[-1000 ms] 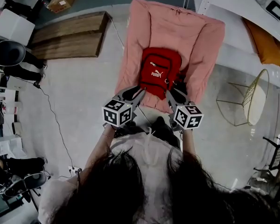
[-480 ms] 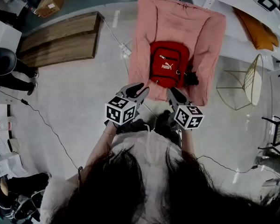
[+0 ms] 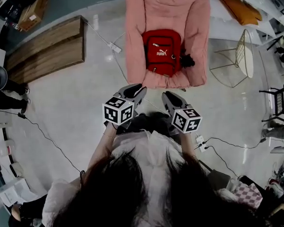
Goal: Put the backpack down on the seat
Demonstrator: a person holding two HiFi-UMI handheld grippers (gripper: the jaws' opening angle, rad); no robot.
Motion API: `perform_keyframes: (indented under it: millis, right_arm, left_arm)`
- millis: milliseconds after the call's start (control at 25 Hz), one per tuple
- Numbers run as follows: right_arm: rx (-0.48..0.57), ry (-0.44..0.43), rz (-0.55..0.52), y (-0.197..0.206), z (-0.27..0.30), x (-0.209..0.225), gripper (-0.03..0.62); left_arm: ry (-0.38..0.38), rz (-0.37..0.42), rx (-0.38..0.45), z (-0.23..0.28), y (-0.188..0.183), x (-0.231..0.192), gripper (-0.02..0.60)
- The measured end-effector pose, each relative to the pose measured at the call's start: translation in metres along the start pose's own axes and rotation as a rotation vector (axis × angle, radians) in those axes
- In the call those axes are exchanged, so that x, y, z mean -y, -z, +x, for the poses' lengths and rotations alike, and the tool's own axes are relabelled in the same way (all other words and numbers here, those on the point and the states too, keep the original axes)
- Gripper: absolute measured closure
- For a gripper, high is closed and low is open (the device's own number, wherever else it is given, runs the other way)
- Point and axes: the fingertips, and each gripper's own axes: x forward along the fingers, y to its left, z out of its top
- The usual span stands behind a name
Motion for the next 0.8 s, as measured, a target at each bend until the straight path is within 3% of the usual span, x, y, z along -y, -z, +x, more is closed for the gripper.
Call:
perform_keyframes:
  millis: [480,800]
  right_arm:
    - [-0.002,0.015,-0.018,0.012,-0.034,-0.013,0.519]
    - [0.004,-0.005,-0.037,0.038,-0.064,-0.017,0.519]
  left_arm:
    - [0.044,0.007,-0.011,-0.003,0.017,0.031,0.48]
    - [0.03,-0.001,-0.015,-0.008,0.045,0.062,0.48]
